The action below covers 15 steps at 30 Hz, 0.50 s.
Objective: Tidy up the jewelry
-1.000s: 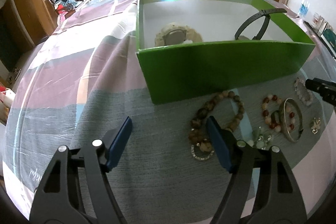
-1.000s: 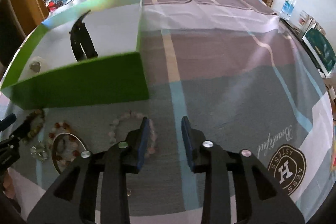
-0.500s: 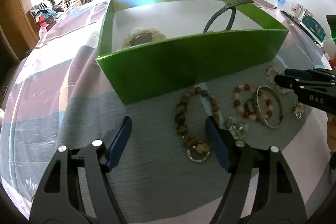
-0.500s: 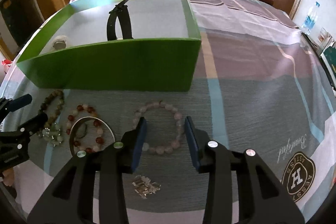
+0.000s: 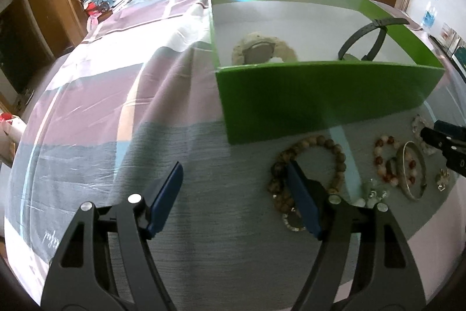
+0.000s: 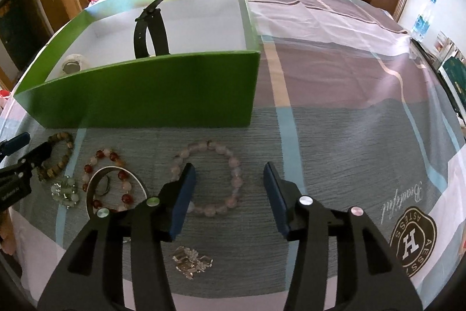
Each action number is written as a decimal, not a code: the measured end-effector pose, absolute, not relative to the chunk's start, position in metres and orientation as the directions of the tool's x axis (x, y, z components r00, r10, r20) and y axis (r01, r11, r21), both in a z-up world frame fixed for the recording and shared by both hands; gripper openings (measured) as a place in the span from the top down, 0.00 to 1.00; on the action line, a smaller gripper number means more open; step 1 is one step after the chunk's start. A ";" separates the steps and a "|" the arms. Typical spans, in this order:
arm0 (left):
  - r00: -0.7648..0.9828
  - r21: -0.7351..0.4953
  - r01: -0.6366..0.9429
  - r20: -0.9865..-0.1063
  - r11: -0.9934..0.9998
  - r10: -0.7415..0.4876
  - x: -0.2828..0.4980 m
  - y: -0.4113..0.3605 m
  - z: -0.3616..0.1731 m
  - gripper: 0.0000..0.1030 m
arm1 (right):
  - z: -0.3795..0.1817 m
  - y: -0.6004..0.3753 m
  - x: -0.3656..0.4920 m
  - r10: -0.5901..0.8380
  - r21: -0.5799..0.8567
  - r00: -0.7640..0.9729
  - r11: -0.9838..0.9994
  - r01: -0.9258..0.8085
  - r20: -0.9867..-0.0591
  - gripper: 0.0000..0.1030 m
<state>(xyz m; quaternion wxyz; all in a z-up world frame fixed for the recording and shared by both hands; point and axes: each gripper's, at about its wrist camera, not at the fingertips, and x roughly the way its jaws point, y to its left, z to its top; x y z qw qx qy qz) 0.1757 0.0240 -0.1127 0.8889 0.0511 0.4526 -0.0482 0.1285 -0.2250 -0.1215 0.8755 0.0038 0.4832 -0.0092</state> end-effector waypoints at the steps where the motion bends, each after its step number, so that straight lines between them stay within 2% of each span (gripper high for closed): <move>1: 0.587 0.047 0.138 -0.809 0.989 -0.043 0.175 0.023 -0.112 0.32 | -0.121 -0.224 0.129 -0.015 -0.006 0.535 1.000 0.019 -0.845 0.52; 2: 0.588 0.047 0.148 -0.807 0.988 -0.049 0.175 0.021 -0.112 0.38 | -0.121 -0.224 0.128 -0.018 -0.010 0.537 1.000 0.017 -0.844 0.52; 5: 0.593 0.052 0.179 -0.802 0.982 -0.066 0.173 0.017 -0.110 0.48 | -0.121 -0.220 0.127 -0.031 -0.031 0.547 0.999 0.011 -0.837 0.53; 6: 0.593 0.051 0.186 -0.802 0.981 -0.071 0.173 0.016 -0.110 0.48 | -0.121 -0.219 0.126 -0.024 -0.026 0.548 1.000 0.004 -0.836 0.56; 8: 0.590 0.042 0.195 -0.803 0.980 -0.083 0.171 0.015 -0.112 0.53 | -0.121 -0.215 0.125 0.001 -0.014 0.547 1.000 -0.025 -0.837 0.71; 11: 0.586 0.030 0.216 -0.803 0.976 -0.105 0.170 0.014 -0.111 0.60 | -0.120 -0.206 0.123 -0.001 -0.039 0.549 0.998 -0.056 -0.836 0.82; 15: 0.569 0.005 0.280 -0.806 0.960 -0.162 0.167 0.007 -0.112 0.63 | -0.120 -0.201 0.122 0.024 -0.031 0.544 0.995 -0.092 -0.839 0.84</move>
